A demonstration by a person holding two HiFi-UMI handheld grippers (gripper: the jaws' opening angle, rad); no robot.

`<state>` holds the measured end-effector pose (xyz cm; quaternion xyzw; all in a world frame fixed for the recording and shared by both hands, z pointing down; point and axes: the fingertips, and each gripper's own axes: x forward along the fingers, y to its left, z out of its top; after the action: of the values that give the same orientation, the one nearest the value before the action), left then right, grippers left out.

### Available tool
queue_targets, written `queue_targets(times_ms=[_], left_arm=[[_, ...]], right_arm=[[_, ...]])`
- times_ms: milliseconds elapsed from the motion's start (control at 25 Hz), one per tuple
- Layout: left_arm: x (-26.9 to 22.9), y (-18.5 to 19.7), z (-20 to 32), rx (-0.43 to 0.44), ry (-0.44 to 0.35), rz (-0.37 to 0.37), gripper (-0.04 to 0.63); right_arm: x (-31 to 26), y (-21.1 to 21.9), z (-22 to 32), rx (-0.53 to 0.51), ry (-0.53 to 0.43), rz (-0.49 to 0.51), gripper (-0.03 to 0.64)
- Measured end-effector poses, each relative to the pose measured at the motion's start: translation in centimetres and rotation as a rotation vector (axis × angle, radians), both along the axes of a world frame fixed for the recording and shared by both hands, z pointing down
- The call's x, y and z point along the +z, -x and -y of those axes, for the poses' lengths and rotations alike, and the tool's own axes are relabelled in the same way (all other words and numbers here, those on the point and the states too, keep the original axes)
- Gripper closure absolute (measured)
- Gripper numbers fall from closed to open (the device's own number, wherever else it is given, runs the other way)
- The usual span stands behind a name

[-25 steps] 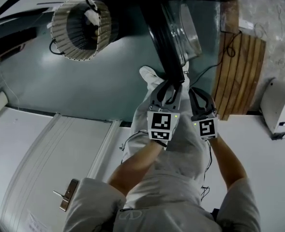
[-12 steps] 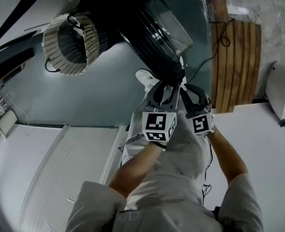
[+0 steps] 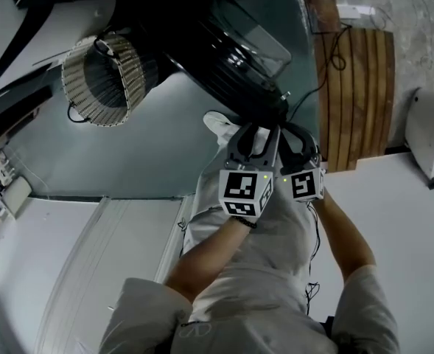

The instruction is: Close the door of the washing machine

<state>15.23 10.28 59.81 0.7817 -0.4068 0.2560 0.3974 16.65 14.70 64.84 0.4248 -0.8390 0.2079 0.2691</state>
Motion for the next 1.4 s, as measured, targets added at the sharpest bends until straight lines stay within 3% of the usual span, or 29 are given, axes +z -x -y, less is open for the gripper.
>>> queue_targets(times_ms=[560,1000,1080,1400], left_arm=[[-0.1,-4.0,2.5,0.019,0.023,-0.075,0.433],[-0.5,-7.7,4.6,0.251,-0.063,-0.132,0.470],[-0.5,-8.1,4.9,0.300,-0.095,-0.122,0.592],[-1.1,-9.5,7.1,0.390,-0.190,-0.148,0.594]], right_arm=[[0.0,-4.2,4.2,0.070,-0.054,0.017,0.534],[0.1,-8.6,7.4,0.093,-0.088,-0.020,0.520],[0.1,-9.0,8.0,0.079,-0.093,-0.025,0.518],[0.0,-11.0,10.4,0.071,-0.104,-0.025,0.512]])
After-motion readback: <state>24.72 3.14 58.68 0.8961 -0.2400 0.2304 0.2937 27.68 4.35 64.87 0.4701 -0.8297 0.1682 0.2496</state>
